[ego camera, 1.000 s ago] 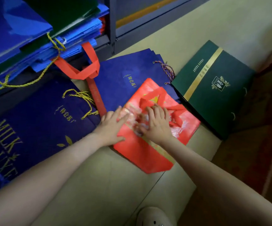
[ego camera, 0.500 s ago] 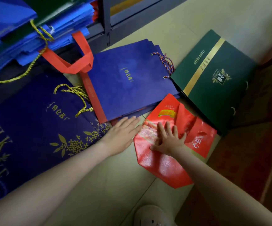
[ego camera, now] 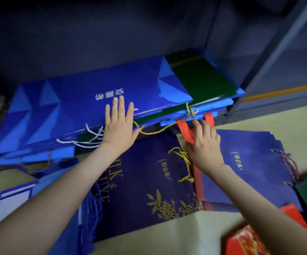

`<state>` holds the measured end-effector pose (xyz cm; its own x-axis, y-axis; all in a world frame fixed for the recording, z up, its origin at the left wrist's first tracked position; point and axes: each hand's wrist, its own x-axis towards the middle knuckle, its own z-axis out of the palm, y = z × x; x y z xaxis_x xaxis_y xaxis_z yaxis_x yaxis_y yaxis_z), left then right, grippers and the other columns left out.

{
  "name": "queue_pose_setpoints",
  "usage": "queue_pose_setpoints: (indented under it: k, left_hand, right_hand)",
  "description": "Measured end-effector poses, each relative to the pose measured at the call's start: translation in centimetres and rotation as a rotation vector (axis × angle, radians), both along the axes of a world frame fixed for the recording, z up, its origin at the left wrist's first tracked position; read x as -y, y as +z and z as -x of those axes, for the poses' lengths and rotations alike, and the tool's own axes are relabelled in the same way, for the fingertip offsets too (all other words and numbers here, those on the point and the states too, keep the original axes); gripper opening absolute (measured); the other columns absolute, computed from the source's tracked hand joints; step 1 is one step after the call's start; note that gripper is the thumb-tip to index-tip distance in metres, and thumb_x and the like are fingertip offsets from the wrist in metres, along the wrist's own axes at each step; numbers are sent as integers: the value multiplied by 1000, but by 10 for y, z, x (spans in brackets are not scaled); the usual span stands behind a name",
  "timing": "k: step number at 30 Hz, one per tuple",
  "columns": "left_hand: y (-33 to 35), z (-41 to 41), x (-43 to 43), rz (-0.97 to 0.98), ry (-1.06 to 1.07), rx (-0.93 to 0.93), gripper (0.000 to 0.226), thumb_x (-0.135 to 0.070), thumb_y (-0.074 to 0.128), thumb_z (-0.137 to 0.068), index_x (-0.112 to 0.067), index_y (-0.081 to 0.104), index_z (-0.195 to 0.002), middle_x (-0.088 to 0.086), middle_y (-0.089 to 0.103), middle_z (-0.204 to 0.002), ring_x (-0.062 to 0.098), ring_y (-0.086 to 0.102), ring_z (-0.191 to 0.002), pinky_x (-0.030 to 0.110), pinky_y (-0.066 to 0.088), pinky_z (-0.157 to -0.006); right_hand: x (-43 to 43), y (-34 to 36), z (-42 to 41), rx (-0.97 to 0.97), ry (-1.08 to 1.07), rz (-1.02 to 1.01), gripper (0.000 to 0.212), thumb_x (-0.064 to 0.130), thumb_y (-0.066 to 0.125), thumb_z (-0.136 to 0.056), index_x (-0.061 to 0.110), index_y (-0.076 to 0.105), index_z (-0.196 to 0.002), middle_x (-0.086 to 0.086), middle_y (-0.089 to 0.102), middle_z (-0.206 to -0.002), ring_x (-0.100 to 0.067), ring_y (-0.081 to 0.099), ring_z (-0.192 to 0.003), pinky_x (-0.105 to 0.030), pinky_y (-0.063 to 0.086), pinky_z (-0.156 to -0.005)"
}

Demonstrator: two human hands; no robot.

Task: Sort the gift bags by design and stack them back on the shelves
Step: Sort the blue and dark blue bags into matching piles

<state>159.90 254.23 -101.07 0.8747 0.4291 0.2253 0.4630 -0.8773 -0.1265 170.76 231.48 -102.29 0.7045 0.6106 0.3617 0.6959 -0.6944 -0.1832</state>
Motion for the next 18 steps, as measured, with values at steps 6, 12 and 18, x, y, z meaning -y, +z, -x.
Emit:
queue_pose_setpoints:
  k: [6,12,18]
  left_hand:
    - [-25,5,-43,161,28,-329,71,-36,37,-101,-4,-2,-151,19,8,-157,31,8,-146,38,8,-118]
    - [-36,9,-25,124,73,-279,75,-4,57,-88,-1,15,-149,19,32,-150,28,32,-139,31,30,-110]
    - [-24,22,-22,-71,-170,-28,42,-5,71,-57,2,71,-98,13,70,-76,27,67,-64,29,53,-51]
  right_hand:
    - [-60,4,-4,-63,99,29,74,6,70,-64,6,45,-134,-21,50,-130,-43,51,-110,-54,44,-86]
    - [-76,-4,-3,-62,79,81,71,7,68,-68,4,46,-135,-22,47,-135,-43,47,-118,-56,38,-94]
    - [-67,2,4,123,176,115,92,22,80,-64,11,36,-143,-20,41,-145,-36,36,-136,-55,29,-106]
